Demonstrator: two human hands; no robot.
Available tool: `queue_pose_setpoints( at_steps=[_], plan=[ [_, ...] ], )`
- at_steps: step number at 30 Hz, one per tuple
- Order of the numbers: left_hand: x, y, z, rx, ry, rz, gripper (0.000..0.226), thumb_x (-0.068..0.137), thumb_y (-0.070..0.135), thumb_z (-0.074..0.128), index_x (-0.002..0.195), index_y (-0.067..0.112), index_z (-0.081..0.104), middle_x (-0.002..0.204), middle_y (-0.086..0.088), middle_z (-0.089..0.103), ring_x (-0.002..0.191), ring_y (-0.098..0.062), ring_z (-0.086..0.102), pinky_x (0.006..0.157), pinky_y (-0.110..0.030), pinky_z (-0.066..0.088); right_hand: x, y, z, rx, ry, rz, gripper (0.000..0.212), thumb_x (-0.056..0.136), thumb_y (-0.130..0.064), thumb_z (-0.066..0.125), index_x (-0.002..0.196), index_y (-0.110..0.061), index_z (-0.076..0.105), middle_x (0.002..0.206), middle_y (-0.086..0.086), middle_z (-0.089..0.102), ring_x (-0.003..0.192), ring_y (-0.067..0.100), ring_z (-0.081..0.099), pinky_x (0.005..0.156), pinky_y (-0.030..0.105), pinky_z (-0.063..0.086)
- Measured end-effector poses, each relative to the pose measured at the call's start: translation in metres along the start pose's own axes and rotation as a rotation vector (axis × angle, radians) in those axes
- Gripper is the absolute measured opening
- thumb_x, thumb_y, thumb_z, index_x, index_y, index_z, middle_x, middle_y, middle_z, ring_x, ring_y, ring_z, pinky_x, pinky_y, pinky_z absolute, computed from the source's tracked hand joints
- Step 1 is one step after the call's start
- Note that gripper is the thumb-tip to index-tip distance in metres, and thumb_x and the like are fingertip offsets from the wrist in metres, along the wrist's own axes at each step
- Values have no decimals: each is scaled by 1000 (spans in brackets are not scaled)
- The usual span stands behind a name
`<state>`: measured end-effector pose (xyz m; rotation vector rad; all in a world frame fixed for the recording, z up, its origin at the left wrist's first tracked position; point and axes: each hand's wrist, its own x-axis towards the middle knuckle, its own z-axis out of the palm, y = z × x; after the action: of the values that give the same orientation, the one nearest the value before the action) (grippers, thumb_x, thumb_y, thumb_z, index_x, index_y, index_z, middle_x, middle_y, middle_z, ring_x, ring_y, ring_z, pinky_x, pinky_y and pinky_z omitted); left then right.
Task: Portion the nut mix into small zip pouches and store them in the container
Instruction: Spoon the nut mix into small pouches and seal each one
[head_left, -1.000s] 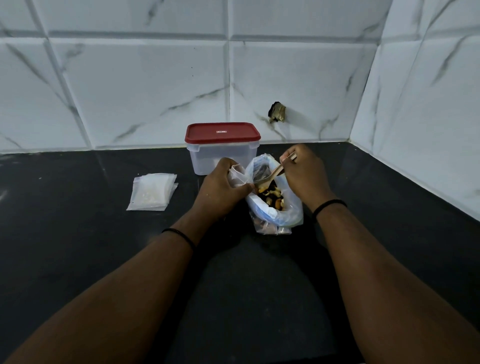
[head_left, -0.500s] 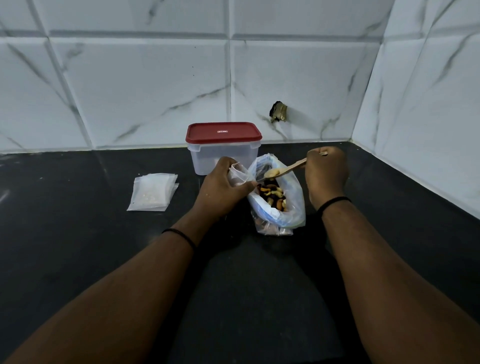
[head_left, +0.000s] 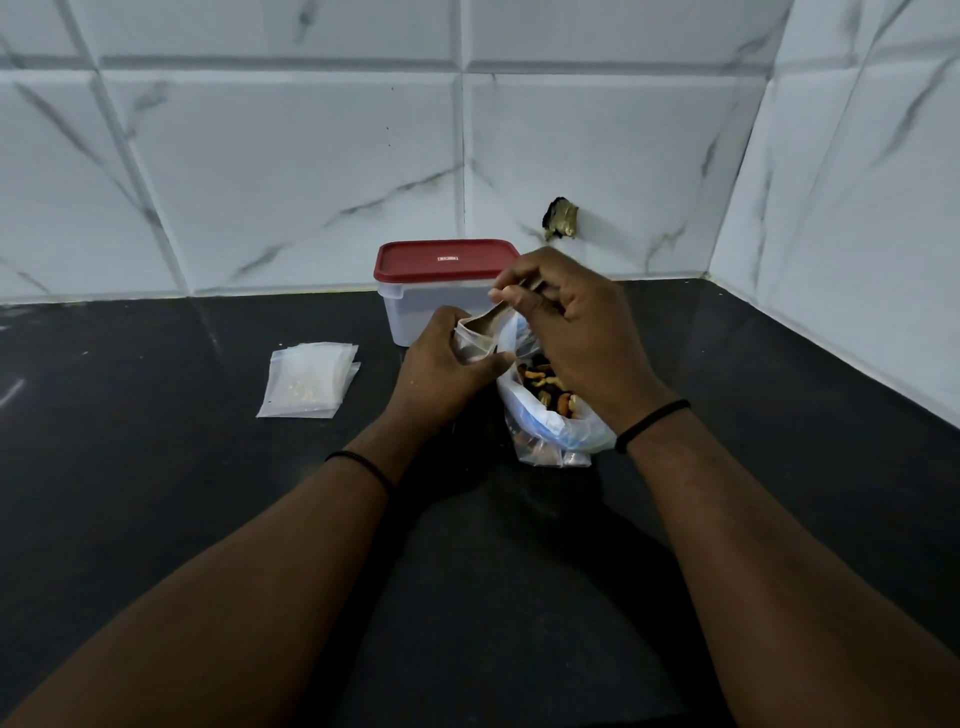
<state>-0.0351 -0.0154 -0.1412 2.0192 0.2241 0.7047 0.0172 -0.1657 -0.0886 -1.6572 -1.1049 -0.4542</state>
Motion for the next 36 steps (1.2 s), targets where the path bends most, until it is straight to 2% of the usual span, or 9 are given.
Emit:
queue_pose_setpoints(
  at_steps=[3, 6, 10, 13, 16, 22, 26, 30, 36],
  plan=[
    [1, 1, -1, 1, -4, -20, 48, 80, 31, 80, 117, 21, 53, 110, 4, 66, 97, -10, 64, 81, -30, 54, 4, 5, -10, 90, 221, 48, 6, 98, -10, 58, 102, -7, 63, 95, 1, 72, 89, 7, 72, 72, 23, 56],
    [0, 3, -1, 8, -9, -22, 43, 81, 28, 79, 115, 22, 53, 108, 5, 65, 94, -6, 62, 76, -25, 52, 7, 23, -19, 5, 397, 170, 5, 99, -12, 57, 96, -17, 58, 87, -7, 70, 80, 2, 69, 66, 19, 51],
    [-2, 7, 0, 14, -39, -27, 39, 83, 26, 78, 112, 24, 52, 107, 6, 63, 95, -6, 62, 75, -23, 52, 1, 51, -17, -175, 230, 250, 13, 97, -18, 59, 90, -29, 58, 85, -10, 71, 84, 6, 69, 78, 37, 57],
    [-3, 9, -1, 15, -46, -29, 38, 83, 24, 77, 111, 24, 52, 107, 5, 63, 94, -6, 63, 73, -21, 52, -5, 54, -14, -282, 45, 246, 4, 96, -21, 63, 95, -22, 66, 91, -9, 71, 85, 7, 65, 79, 34, 55],
    [-5, 11, -1, 14, -49, -34, 37, 85, 22, 76, 112, 25, 51, 106, 6, 61, 90, -2, 60, 67, -14, 46, -5, 51, -15, -276, -25, 247, 6, 97, -20, 62, 97, -18, 68, 95, -8, 71, 87, 8, 63, 79, 29, 51],
    [-6, 13, -1, 27, -44, -44, 38, 85, 21, 76, 113, 25, 51, 109, 5, 62, 91, -4, 62, 67, -14, 48, 3, 58, -21, -245, 47, 444, 9, 100, -20, 54, 95, -18, 61, 82, -15, 59, 75, 0, 54, 64, 14, 38],
    [-6, 14, 0, 27, -50, -47, 37, 86, 20, 75, 112, 27, 50, 114, 2, 62, 99, -11, 63, 71, -17, 51, 3, 65, -16, -234, 84, 592, 12, 99, -20, 54, 97, -15, 65, 90, -6, 64, 81, 10, 58, 72, 24, 39],
    [-7, 16, 0, 36, -63, -47, 37, 87, 19, 74, 112, 28, 49, 115, 4, 62, 97, -10, 63, 66, -15, 49, 5, 63, -12, -228, 77, 638, 15, 98, -19, 53, 99, -13, 66, 96, -2, 67, 88, 15, 61, 75, 26, 42],
    [-7, 16, 0, 10, -34, -37, 37, 86, 17, 74, 114, 25, 51, 111, 5, 61, 92, -6, 61, 69, -16, 48, 4, 62, -17, -163, 241, 754, 21, 90, -16, 55, 87, -6, 74, 89, 11, 74, 88, 28, 69, 83, 38, 56]
  ],
)
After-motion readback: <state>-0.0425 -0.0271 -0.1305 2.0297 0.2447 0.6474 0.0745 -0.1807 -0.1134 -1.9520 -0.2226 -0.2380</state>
